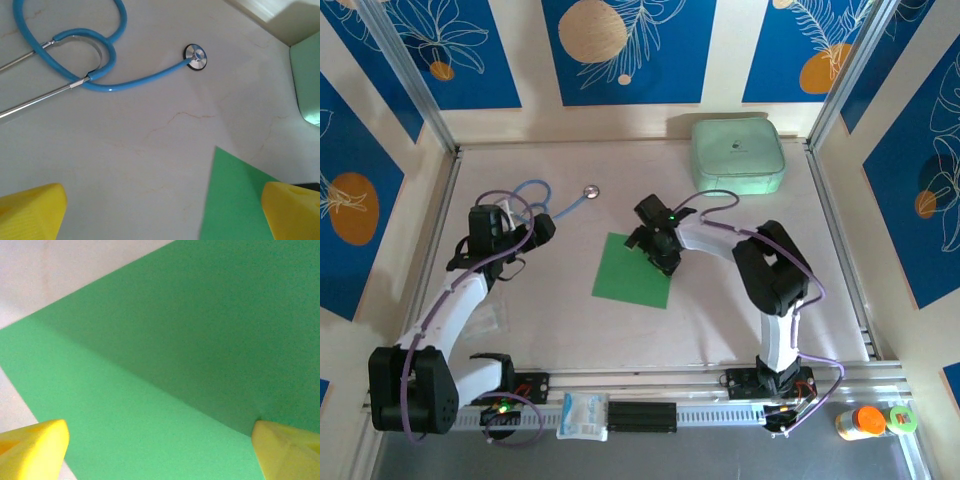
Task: Fold a paper plane with a square sheet of paper (pick it up from the middle)
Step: Move the square sheet of paper to the center of the table, then first fold the square sheet of paper in half at the center of the table.
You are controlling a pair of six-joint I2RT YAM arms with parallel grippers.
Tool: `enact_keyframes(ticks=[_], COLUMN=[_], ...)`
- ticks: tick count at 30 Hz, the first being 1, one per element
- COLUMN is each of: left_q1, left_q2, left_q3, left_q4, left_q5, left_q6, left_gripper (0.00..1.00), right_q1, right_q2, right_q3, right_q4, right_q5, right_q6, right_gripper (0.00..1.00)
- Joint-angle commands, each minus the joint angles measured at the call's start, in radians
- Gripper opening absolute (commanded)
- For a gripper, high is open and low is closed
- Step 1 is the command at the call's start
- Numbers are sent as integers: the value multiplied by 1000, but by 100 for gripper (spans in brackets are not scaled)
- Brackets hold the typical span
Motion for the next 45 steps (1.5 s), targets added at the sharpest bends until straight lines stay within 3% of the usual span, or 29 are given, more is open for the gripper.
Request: enact_keyframes(ticks=[1,4,9,18,25,34,45], left_q1=[-25,-63,-170,-457,-587,-656,-676], left_q2=[25,61,151,436,670,880,932], left_q3=[63,85,139,375,590,790,806], left_q4=[-115,-167,-235,-395,-494,-628,-654], left_q5=[-8,-27,-73,-213,-247,-291,-301], left_q6=[-4,-7,-12,25,20,30,-4], left_gripper=[99,99,99,99,94,90,86], right_q1=[28,24,-16,-215,-319,-339,-339], right_q2=[79,64,-114,-373,-452,-433,-407], right_q3=[89,107,10,-236,-328,-339,-326], right_q4=[-38,-4,95,188,202,207,177], right_q5=[-62,-78,-48,-43,-40,-66,-61], right_q6=[63,24,-139,-470,-519,-499,-490], right_gripper=[96,95,96,99,99,100,99])
